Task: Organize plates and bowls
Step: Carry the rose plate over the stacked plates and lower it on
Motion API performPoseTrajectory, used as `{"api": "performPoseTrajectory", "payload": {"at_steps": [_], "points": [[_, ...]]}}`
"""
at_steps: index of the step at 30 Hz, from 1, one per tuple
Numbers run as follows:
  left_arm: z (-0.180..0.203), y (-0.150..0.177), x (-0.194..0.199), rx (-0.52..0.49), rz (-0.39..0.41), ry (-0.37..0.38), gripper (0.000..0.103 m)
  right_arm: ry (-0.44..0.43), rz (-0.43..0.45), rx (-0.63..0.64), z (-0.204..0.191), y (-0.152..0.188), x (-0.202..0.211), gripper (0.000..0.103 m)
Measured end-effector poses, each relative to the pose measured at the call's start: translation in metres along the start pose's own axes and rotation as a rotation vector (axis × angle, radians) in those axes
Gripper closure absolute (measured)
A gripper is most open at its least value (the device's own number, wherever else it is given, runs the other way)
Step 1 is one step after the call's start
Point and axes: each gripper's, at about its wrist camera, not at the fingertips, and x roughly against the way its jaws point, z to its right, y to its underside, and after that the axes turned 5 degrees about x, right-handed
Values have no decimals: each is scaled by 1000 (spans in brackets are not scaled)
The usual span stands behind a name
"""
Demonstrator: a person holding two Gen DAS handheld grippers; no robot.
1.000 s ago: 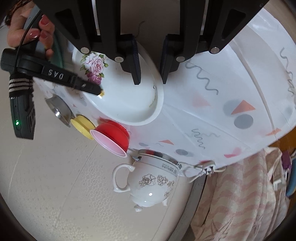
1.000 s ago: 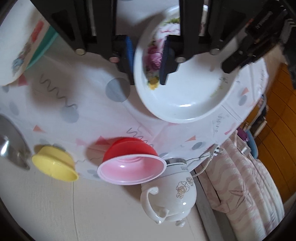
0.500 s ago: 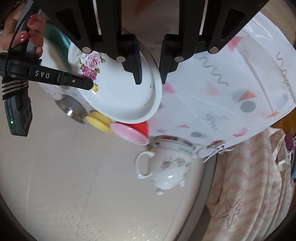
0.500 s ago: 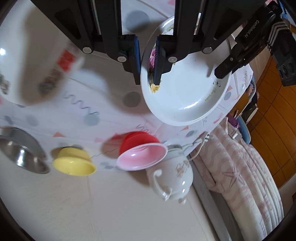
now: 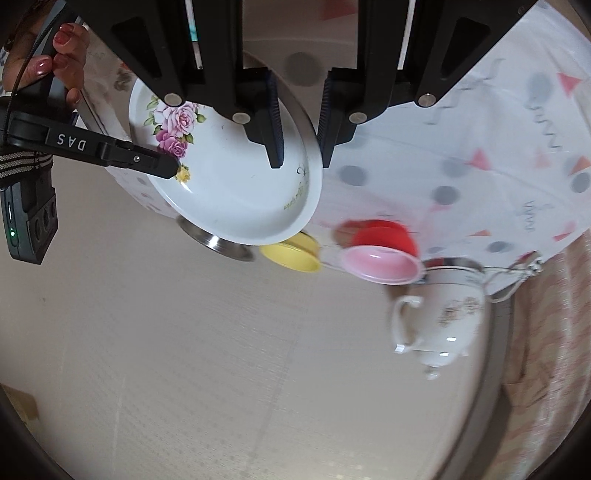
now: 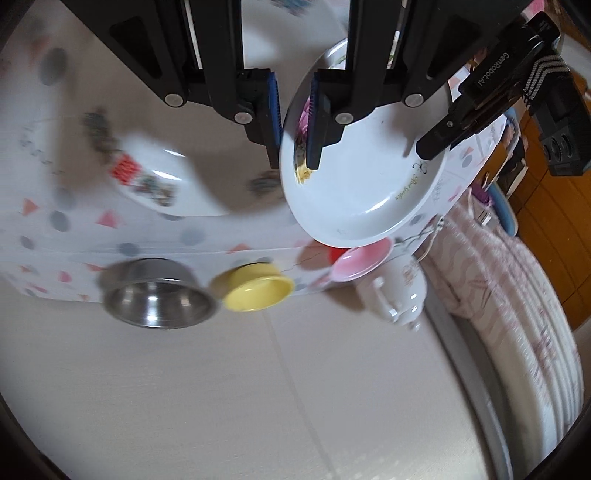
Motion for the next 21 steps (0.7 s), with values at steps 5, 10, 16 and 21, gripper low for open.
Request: {"api": "performPoseTrajectory", "payload": {"at_steps": [5, 10, 16, 21], "points": [[31, 7, -18, -29, -53, 31, 85, 38, 16, -50, 32, 6, 19, 90], [52, 16, -34, -71, -110, 32, 85, 63, -15, -105, 62, 15, 21, 90], [61, 21, -47, -90, -155, 17, 85, 62, -48, -136, 82, 24, 18, 90], [71, 25, -58, -110, -191, -9, 85, 79, -77, -138, 92, 25, 14, 90]]}}
